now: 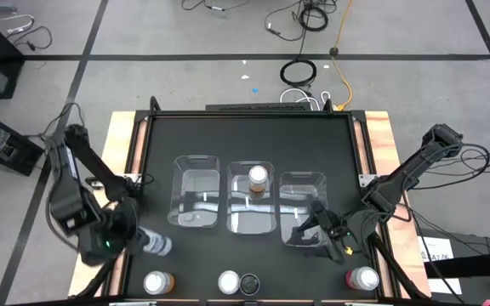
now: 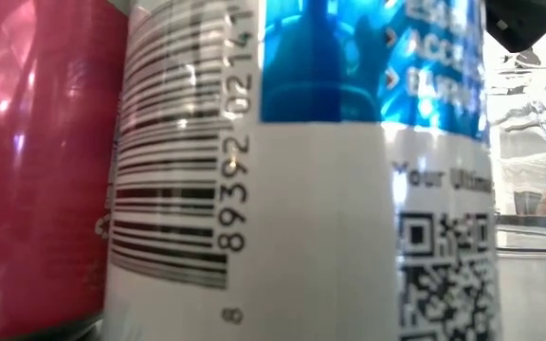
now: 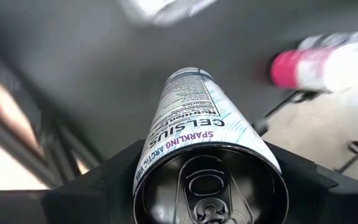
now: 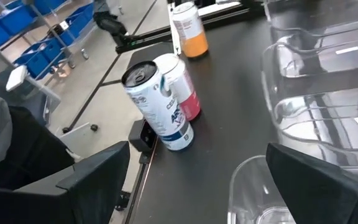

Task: Sort soda cans
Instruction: Put the left white-blue soda can into the left transparent bin

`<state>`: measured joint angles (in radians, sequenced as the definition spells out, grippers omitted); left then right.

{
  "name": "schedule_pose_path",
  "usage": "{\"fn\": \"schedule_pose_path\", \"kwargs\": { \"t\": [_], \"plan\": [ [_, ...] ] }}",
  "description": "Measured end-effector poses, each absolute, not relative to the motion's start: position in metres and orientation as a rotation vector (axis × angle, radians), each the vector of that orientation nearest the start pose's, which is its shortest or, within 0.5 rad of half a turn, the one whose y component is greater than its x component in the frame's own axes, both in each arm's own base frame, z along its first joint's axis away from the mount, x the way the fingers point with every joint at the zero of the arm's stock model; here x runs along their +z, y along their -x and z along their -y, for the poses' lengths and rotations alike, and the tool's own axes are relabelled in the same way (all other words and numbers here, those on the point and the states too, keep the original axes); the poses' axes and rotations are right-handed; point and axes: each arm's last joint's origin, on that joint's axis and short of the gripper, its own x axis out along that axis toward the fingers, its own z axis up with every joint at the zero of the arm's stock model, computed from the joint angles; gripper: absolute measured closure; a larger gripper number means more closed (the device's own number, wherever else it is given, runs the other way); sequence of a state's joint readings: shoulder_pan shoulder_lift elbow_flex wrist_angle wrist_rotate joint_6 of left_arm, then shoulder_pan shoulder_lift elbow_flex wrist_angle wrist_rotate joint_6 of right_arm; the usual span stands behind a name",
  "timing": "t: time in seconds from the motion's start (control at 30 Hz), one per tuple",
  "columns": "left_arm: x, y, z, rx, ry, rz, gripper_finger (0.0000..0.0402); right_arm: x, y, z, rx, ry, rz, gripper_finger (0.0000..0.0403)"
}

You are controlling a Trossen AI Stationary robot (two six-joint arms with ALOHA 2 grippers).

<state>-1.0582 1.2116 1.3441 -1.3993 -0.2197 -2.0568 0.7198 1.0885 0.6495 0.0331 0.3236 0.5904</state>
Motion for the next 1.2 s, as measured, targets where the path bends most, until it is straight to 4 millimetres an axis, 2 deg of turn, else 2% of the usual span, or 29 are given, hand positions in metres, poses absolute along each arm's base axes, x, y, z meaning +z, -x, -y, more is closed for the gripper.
{"fn": "schedule_pose_path", "kwargs": {
  "t": [0.23,0.33,0.47,0.63,0.87,1.2],
  "plan": [
    [0.374,-0.094,0.120,0.396,0.956,-0.986,0.0123,0.250,-0.182,-0.143,0.175,-0.394,-0.418,0.0032],
    [0.379,-0.091,0.097,0.444,0.939,-0.894,0.0123,0.250,-0.183,-0.142,0.163,-0.420,-0.419,0.0032],
    [0.380,-0.087,0.068,0.549,0.873,-0.888,0.0123,0.250,-0.185,-0.139,0.141,-0.455,-0.418,0.0032],
    [0.381,-0.093,0.050,0.547,0.760,-0.908,0.0123,0.251,-0.188,-0.135,0.105,-0.505,-0.410,0.0032],
    [0.378,-0.122,0.033,0.548,0.563,-0.961,0.0123,0.253,-0.193,-0.129,0.044,-0.538,-0.364,0.0032],
    [0.356,-0.183,-0.001,0.396,0.301,-1.173,0.0123,0.257,-0.196,-0.127,0.040,-0.589,-0.324,0.0032]
  ]
}}
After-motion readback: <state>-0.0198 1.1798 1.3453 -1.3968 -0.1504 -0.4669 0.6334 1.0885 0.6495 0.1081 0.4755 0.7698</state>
